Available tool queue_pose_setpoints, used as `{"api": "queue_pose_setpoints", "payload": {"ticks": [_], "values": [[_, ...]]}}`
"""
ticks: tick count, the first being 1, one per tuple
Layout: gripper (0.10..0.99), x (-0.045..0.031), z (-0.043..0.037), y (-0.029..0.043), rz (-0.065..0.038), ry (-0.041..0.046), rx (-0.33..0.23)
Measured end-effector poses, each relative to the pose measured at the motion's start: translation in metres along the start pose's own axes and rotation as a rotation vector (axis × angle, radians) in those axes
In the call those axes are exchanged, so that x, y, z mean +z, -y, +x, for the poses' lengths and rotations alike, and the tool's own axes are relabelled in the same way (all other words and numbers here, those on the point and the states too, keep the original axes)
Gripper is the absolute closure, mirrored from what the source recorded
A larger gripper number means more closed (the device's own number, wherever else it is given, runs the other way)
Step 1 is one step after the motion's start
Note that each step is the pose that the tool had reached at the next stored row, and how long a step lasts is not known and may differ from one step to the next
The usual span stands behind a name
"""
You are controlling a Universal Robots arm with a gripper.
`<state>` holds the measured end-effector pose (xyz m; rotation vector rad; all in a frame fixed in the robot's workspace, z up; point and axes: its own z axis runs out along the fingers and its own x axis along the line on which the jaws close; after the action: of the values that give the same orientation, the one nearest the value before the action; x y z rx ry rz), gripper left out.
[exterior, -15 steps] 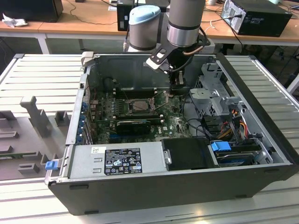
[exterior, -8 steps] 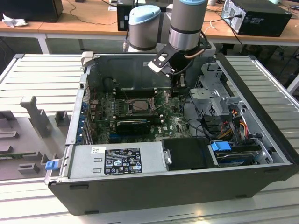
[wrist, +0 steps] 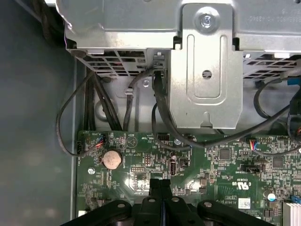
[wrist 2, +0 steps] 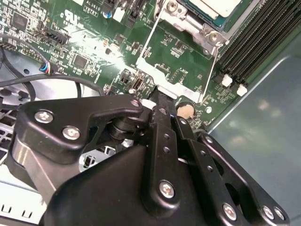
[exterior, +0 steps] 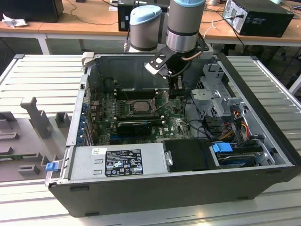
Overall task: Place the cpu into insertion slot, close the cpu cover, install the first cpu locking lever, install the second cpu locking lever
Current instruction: 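Close the cpu cover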
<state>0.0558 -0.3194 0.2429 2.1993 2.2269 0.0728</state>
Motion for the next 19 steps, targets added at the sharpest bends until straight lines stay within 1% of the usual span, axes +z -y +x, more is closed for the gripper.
{"api": "queue_pose_setpoints", "payload": {"ticks": [6, 10, 19], "values": [[0.980, -0.0001, 0.0000, 0.0030, 0.000, 0.0000, 0.000], [0.980, -0.0002, 0.0001, 0.0062, 0.000, -0.0001, 0.000], [0.980, -0.0003, 0.0001, 0.0077, 0.000, 0.0000, 0.000]]}}
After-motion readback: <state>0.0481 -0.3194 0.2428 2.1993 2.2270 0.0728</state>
